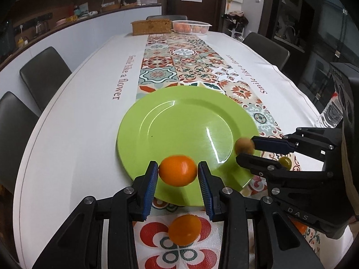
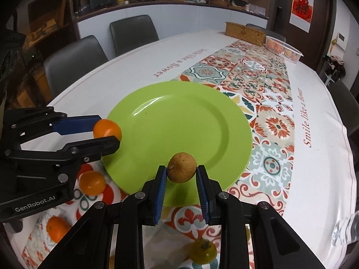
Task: Organize fruits
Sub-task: 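Open the left tool onto the plate while the right tool releases the kiwi there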
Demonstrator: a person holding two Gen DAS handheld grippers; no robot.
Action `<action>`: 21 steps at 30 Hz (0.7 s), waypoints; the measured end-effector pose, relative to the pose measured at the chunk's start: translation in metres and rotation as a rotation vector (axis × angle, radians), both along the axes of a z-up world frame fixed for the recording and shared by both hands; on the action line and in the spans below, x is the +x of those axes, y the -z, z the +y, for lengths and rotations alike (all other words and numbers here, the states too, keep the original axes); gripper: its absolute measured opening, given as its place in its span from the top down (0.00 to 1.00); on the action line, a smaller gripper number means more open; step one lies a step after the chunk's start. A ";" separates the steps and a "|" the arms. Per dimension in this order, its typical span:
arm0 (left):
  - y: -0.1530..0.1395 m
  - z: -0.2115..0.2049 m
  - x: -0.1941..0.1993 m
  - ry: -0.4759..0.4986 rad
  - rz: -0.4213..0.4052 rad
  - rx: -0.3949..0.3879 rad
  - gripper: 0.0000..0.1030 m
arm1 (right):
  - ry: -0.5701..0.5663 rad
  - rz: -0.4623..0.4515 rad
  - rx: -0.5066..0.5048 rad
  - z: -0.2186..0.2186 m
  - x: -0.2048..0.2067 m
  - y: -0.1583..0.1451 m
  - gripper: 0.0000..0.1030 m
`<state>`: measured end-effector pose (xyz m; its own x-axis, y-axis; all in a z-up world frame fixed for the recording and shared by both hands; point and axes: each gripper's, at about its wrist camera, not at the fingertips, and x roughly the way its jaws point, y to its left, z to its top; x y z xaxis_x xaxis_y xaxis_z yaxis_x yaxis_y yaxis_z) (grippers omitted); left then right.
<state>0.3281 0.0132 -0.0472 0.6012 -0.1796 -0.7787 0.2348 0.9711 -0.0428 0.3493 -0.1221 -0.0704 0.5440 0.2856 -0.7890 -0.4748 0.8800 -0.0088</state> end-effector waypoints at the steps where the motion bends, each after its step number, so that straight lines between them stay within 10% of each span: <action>1: -0.002 0.000 -0.002 -0.001 -0.010 0.002 0.54 | 0.003 0.001 0.002 -0.001 0.001 0.000 0.71; 21: -0.074 -0.002 -0.122 -0.042 -0.222 0.026 0.29 | 0.077 -0.148 0.081 -0.034 -0.095 -0.065 0.46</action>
